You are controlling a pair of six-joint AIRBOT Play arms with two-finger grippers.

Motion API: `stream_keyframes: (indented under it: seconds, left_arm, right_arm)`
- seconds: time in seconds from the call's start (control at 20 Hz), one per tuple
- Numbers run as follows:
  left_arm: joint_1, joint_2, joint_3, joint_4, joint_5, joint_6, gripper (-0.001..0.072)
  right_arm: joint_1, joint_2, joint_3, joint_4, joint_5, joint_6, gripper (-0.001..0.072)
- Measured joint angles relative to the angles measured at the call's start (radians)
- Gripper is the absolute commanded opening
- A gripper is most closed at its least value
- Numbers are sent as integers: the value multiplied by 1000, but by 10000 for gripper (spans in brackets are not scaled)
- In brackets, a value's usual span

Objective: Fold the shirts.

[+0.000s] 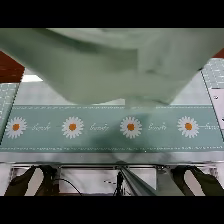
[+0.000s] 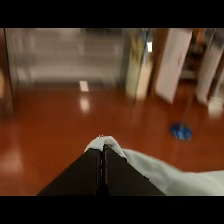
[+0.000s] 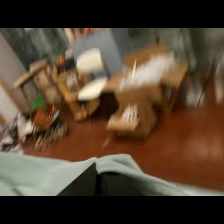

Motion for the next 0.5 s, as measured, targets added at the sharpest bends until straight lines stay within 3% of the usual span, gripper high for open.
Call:
stream_keyframes:
  seconds: [0.3,0.5]
  left_arm:
    - [0,76,245,140,46,-45,21]
    - [0,141,280,249,-42,-95,22]
  right_arm:
    - [-73,22,331,-172,38,149,25]
    - [-83,33,444,-360,167,221,25]
